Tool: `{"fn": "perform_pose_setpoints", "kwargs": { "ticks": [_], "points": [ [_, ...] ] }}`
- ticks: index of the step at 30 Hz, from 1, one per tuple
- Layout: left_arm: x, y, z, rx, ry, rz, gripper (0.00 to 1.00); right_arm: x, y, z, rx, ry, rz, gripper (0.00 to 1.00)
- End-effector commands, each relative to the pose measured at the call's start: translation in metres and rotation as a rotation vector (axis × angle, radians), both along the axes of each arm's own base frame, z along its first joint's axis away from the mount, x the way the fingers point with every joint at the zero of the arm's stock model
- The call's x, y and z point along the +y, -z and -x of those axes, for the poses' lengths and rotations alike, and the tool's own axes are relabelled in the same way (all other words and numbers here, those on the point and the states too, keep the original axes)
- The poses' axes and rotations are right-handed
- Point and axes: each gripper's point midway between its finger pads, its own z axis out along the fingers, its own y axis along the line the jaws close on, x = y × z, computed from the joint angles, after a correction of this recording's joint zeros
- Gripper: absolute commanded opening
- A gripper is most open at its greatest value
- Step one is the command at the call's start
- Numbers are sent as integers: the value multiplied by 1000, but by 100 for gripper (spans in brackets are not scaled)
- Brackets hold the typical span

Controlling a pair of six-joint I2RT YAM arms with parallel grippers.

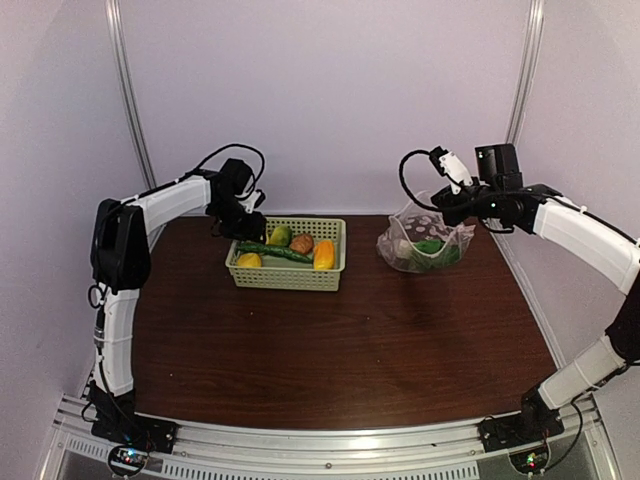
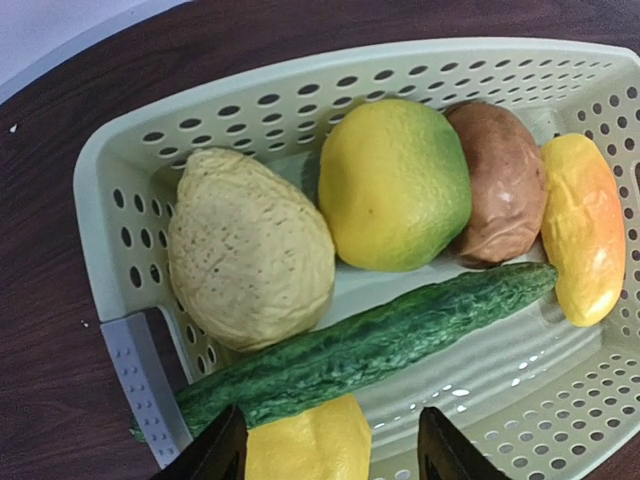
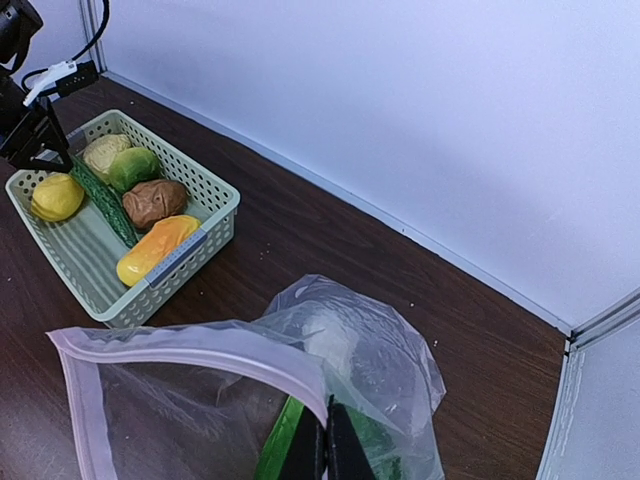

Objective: Place the food in the zip-top bag and seal the zipper
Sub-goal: Pick up the fake vegetable from the bin.

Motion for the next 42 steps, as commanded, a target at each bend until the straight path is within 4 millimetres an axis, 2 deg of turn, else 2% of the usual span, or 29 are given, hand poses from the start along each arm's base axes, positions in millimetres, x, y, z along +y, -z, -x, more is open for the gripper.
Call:
{"fn": "perform_pose_setpoints", "kwargs": {
  "ticks": [1, 6, 15, 22, 25, 28, 31, 34, 39, 42],
  "points": [
    [-18, 5, -8, -68, 122, -36, 59, 5, -7, 4, -22, -18, -26, 0],
    [-1, 3, -19, -158, 260, -229, 57, 5, -5, 5, -16, -22, -28, 0],
    [8, 19, -21, -177, 374, -349, 55, 7, -2, 6, -8, -29, -35, 0],
    [8, 44, -10, -142, 476, -409, 49, 7, -2, 6, -4, -28, -39, 0],
    [10, 51, -12, -140, 486, -430, 47, 7, -2, 7, -1, -29, -42, 0],
    [3, 56, -5, -118, 526, -404, 47, 8, -2, 7, 0, -30, -45, 0],
    [-6, 53, 5, -123, 578, -432, 47, 7, 0, 7, 5, -28, -44, 0],
    [-3, 61, 5, -116, 589, -494, 47, 7, 1, 6, 6, -27, -43, 0],
    [12, 86, 3, -72, 575, -585, 38, 8, 2, 6, 12, -31, -45, 0],
    [8, 84, -2, -87, 561, -589, 31, 7, 1, 6, 6, -26, -43, 0]
  ]
}}
